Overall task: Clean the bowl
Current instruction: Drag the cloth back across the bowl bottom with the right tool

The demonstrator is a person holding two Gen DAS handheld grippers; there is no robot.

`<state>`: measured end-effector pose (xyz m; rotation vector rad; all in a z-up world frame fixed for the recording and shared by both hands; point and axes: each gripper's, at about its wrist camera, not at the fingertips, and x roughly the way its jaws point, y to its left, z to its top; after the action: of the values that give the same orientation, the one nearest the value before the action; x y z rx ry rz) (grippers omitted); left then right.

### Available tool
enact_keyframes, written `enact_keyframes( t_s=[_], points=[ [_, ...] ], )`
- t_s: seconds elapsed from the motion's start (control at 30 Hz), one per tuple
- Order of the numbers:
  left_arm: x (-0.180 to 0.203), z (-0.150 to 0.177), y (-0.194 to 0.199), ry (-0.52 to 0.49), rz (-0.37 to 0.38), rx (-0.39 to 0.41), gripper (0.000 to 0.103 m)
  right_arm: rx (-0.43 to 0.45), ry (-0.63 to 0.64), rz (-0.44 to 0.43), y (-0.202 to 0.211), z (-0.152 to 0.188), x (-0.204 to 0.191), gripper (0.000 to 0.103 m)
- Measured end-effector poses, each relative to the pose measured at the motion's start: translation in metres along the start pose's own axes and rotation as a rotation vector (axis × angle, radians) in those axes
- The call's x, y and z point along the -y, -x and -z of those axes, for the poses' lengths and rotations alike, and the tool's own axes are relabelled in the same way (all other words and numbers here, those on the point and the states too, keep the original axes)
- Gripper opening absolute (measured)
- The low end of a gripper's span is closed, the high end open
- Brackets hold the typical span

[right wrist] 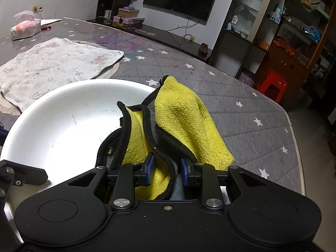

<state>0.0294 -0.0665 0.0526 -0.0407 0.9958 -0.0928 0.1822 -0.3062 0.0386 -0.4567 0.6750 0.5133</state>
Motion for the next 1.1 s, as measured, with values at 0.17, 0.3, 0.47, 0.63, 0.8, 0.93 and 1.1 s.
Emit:
enact_keyframes(
  t_s=[0.17,0.3,0.47,0.63,0.8,0.93,1.1],
  points=[
    [0.0,0.0,0.0,0.003,0.002,0.002,0.044,-0.003,-0.002,0.001,0.003,0.002,0.0,0.028],
    [-0.001,0.0,0.0,0.004,0.004,0.004,0.044,-0.008,0.0,0.0,0.008,0.006,0.0,0.028],
    [-0.001,0.0,-0.001,0.002,0.002,0.007,0.045,-0.014,0.003,-0.001,0.014,0.01,0.0,0.028],
    [0.0,0.001,-0.001,0.0,0.001,0.009,0.046,-0.018,0.022,-0.001,0.023,0.017,-0.003,0.028],
    [0.0,0.001,-0.002,-0.006,0.001,0.007,0.048,-0.025,0.037,-0.007,0.031,0.023,-0.006,0.028],
    [0.002,0.001,-0.003,-0.008,-0.001,0.005,0.051,-0.028,0.037,-0.015,0.034,0.024,-0.007,0.028],
    [0.004,0.001,-0.003,0.003,-0.008,-0.001,0.052,-0.027,0.03,-0.023,0.034,0.023,-0.005,0.028]
  ],
)
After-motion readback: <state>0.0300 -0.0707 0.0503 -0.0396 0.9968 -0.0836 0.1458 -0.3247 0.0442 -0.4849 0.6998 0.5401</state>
